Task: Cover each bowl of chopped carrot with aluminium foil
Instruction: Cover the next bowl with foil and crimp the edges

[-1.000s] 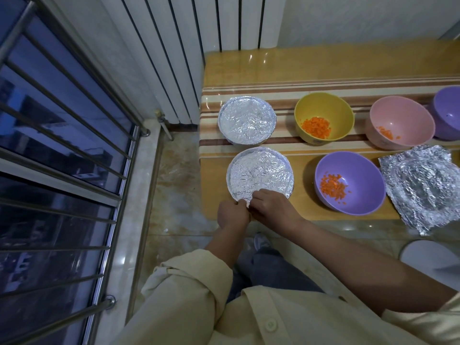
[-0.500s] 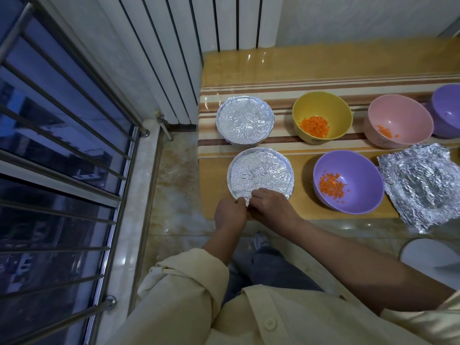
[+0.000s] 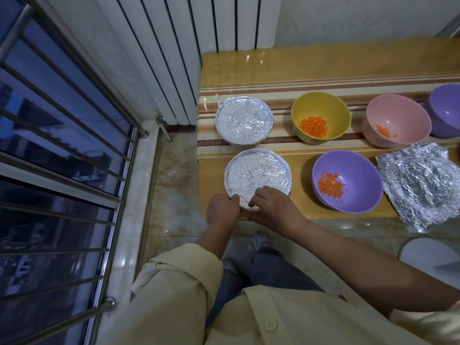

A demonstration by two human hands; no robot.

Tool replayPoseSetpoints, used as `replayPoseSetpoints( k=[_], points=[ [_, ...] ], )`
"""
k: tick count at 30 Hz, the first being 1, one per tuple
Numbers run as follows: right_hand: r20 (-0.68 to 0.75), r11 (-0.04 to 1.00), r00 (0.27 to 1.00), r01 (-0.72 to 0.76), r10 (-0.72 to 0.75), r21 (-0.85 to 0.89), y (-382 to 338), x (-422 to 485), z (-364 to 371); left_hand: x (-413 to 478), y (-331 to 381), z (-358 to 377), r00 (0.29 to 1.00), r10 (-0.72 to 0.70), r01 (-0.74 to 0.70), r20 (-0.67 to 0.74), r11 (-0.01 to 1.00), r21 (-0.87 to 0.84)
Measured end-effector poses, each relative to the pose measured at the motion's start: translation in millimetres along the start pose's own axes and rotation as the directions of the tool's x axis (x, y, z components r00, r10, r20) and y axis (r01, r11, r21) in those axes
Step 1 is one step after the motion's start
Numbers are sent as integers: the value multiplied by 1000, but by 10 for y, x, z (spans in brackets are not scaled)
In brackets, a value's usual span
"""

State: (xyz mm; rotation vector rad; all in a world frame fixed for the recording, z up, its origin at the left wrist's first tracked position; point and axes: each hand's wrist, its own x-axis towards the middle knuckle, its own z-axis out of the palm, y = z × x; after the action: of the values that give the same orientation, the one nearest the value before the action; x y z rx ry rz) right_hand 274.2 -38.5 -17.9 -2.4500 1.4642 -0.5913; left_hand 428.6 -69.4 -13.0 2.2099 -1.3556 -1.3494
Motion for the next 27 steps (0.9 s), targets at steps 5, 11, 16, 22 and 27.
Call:
replayPoseSetpoints(
  k=[5, 11, 16, 22, 27],
  points=[
    [29, 1000, 1000, 0, 0, -19, 4, -9, 1, 28, -45, 23, 1000, -11, 11, 7, 998, -60],
    [41, 1000, 999, -2, 2, -3, -7, 27, 25, -78, -127, 186, 998, -66, 66, 1, 984, -163],
    [48, 1000, 999, -23, 24, -21, -22, 46, 28, 34, -152, 284, 998, -60, 63, 20, 977, -203],
    [18, 999, 999, -28, 28, -23, -18, 36, 16, -68, -98, 234, 999, -10, 17, 36, 978, -209],
    [8, 999, 999, -34, 34, 13, -33, 47, 51, -56, -97, 222, 1000, 20, -18, 21, 993, -120]
  ],
)
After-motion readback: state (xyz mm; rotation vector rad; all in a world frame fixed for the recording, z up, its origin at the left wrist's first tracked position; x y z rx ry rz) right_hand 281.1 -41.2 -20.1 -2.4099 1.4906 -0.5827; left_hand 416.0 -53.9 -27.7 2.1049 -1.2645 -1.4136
